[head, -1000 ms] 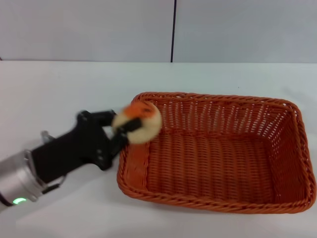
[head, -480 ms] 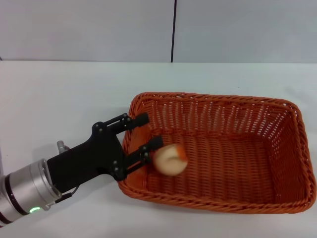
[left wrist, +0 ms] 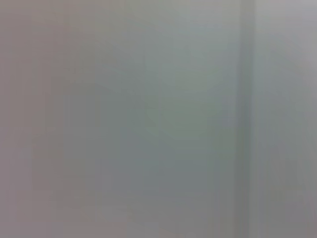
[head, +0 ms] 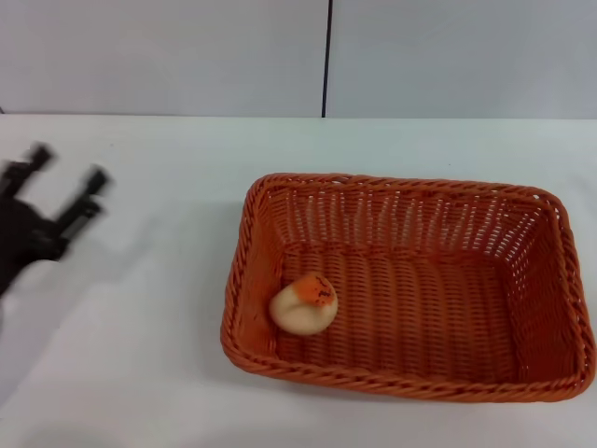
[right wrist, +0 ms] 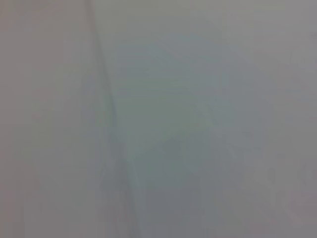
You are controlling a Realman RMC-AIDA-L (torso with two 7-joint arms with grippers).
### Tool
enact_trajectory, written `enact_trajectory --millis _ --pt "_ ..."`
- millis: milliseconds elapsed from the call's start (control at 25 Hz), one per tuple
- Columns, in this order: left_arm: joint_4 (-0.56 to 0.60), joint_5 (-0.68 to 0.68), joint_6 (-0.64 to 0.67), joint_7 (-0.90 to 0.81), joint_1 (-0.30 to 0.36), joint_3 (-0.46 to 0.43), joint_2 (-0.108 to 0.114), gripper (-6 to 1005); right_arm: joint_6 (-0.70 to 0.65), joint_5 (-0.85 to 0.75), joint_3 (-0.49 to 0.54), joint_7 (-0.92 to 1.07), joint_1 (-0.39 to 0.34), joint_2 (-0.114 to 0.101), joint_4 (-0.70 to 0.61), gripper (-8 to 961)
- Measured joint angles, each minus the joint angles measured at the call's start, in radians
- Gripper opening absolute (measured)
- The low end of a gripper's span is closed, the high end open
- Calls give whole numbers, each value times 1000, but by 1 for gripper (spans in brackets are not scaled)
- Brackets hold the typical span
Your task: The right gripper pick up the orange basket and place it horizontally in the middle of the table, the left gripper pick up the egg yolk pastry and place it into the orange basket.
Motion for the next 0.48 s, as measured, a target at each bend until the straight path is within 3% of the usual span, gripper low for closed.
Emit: enact_trajectory --millis 80,160,200,280,480 --pt "-3 0 -4 22 19 -63 0 813 23 0 67 -81 0 1 66 574" --pt "-3 0 -4 22 19 -63 0 813 45 1 138 -167 4 1 144 574" --pt "-7 0 -6 53 45 -139 0 813 58 1 174 -217 8 1 187 574" --pt "-7 0 -10 59 55 -171 0 813 79 2 220 -289 16 1 240 574" --pt "-26 1 -16 64 77 -248 -2 813 99 -1 240 -352 34 2 294 574"
